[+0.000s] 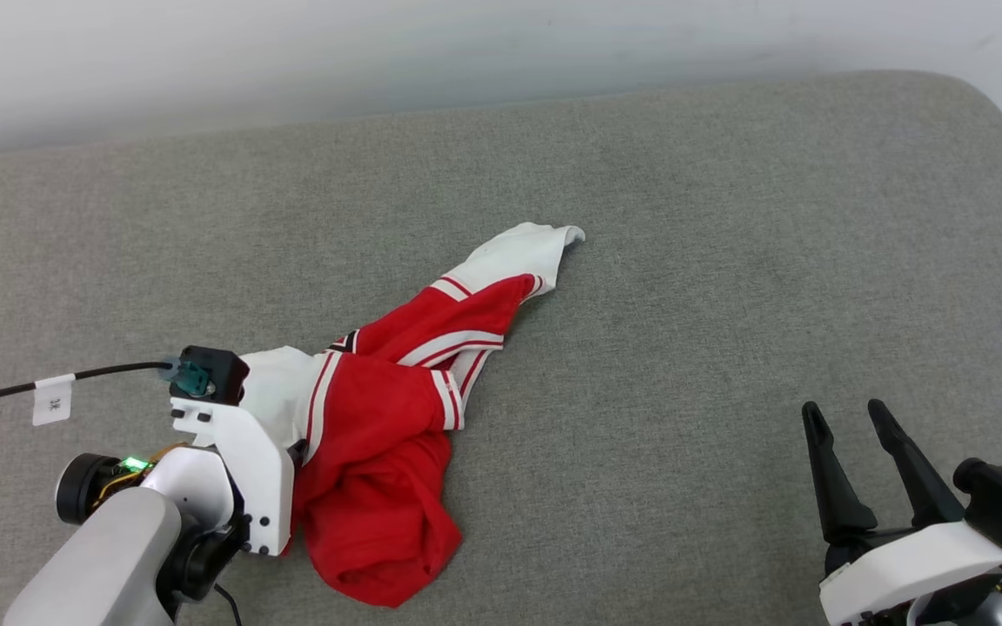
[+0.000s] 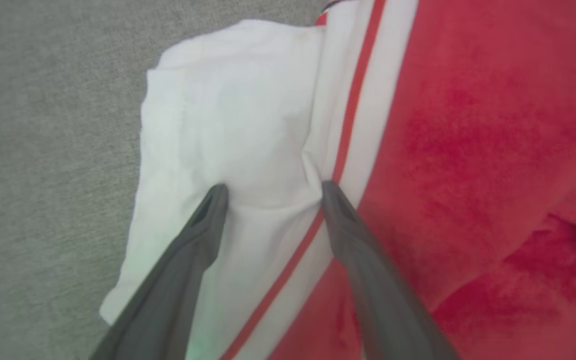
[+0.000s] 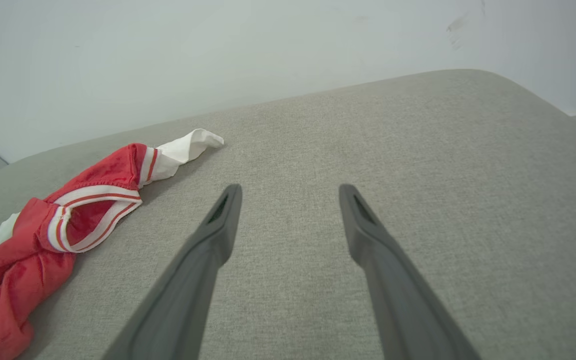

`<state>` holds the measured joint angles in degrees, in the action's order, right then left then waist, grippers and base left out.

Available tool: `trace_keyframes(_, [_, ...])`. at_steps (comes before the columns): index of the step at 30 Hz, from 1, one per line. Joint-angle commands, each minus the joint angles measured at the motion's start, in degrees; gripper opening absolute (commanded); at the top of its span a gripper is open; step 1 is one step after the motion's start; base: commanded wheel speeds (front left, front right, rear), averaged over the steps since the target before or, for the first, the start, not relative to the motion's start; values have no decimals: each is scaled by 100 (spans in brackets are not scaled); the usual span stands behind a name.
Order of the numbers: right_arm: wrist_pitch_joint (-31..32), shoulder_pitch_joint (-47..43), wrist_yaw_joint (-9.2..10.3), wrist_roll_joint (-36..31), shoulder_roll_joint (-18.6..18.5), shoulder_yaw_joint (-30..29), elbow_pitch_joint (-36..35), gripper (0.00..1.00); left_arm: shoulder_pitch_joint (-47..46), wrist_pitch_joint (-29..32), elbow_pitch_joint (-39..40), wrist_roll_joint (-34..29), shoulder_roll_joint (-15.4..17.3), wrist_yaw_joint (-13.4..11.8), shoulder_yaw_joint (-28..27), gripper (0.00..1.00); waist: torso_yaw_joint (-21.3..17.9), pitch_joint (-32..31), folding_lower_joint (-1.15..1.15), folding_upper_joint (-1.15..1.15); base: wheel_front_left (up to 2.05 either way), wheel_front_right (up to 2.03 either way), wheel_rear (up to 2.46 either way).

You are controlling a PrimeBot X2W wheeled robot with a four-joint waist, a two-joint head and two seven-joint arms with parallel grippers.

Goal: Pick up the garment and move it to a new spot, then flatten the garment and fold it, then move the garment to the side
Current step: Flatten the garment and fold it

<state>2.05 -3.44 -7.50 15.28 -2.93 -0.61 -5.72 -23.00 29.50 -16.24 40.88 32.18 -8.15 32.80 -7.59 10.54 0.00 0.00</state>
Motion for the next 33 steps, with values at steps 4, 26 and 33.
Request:
trace_keyframes(4, [-58,121,2,52,8,10,56,100,124,106,-233,133,-87,23,46,0,4,87,0,0,0,0,0])
trace_keyframes(26, [-25,59,2,-16,7,-9,65,100,1741,-1925,687,387,-431,-858,-770,100,391,-355,0,0,0,0,0])
trace_keyframes(33, [84,-53,2,-70,7,-14,-28,100,1321,-2652,1124,-266,-471,-870,-585,100,426,-627,0,0,0,0,0])
